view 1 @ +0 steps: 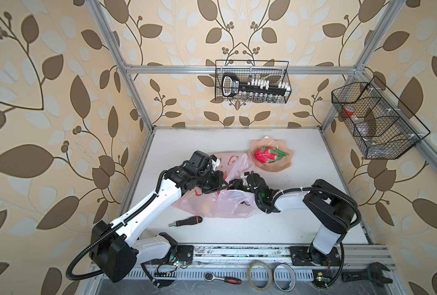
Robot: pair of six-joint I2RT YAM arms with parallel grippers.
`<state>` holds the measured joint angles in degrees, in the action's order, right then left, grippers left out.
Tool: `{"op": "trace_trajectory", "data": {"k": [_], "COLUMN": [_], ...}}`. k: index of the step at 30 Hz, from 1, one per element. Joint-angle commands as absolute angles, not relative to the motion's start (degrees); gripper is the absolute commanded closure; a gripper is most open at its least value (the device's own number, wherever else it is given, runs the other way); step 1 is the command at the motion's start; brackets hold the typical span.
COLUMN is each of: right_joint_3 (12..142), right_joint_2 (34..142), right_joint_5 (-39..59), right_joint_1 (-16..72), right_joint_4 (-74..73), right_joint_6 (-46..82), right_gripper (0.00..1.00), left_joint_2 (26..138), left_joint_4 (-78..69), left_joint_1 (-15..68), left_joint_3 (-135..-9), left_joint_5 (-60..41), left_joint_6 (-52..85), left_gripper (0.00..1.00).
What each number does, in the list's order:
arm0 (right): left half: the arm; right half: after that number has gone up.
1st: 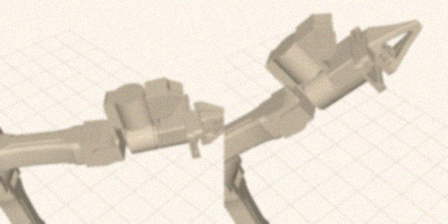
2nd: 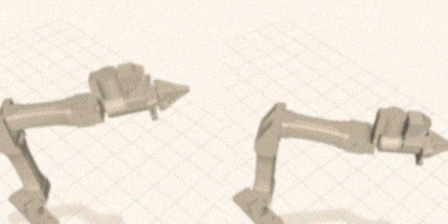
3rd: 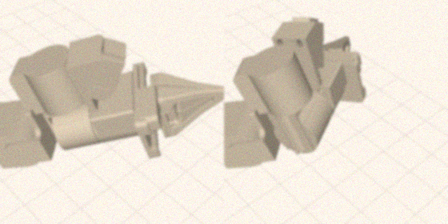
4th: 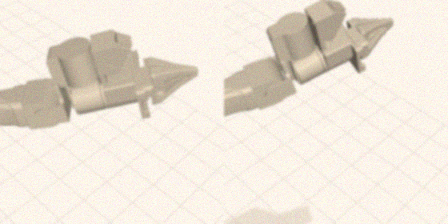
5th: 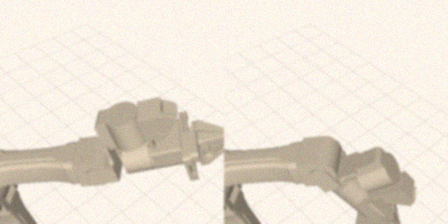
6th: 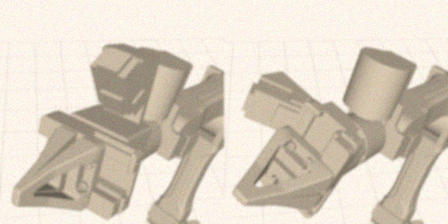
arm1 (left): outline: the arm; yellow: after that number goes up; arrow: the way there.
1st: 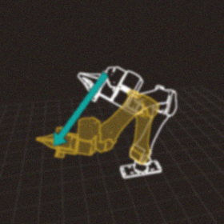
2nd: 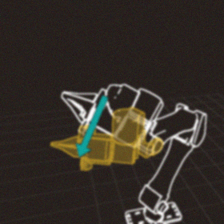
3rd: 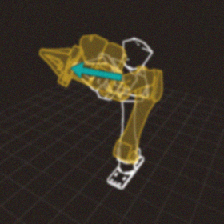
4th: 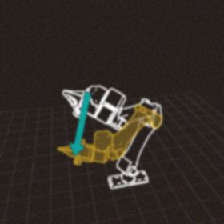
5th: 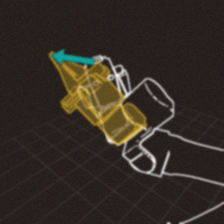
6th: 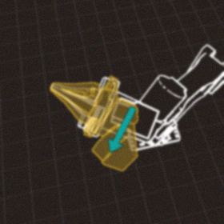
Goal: Place the fruits into the plastic bag
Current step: 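Open the right gripper to release the strawberry inside the bag, then withdraw the open right gripper up and out of the bag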
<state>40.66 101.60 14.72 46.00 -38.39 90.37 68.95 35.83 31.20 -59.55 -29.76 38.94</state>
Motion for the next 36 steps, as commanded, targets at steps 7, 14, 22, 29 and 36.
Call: {"op": "trace_trajectory", "data": {"k": [7, 14, 22, 29, 36], "right_joint_3": [41.4, 38.9, 34.6, 32.0, 28.4], "right_joint_2": [96.1, 88.6, 77.8, 68.0, 57.4], "right_joint_5": [12.9, 11.1, 8.1, 5.0, 1.3], "right_joint_1": [46.0, 44.8, 41.7, 39.4, 36.9], "right_joint_4": [-33.0, -26.5, -16.4, -6.0, 3.2], "right_joint_6": [88.4, 85.5, 81.3, 77.1, 74.1], "right_gripper": [0.11, 0.1, 0.09, 0.07, 0.03], "left_joint_2": [66.3, 65.9, 66.0, 66.0, 65.8], "left_joint_4": [37.2, 37.5, 37.9, 38.6, 39.0], "left_joint_1": [31.7, 31.7, 31.7, 31.7, 31.7], "left_joint_3": [-61.6, -61.6, -61.7, -61.8, -61.8], "left_joint_5": [-28.1, -27.5, -27.4, -27.9, -28.1], "left_joint_6": [37.5, 37.3, 36.8, 36.2, 35.9], "left_gripper": [1.0, 1.0, 1.0, 1.0, 1.0]}}
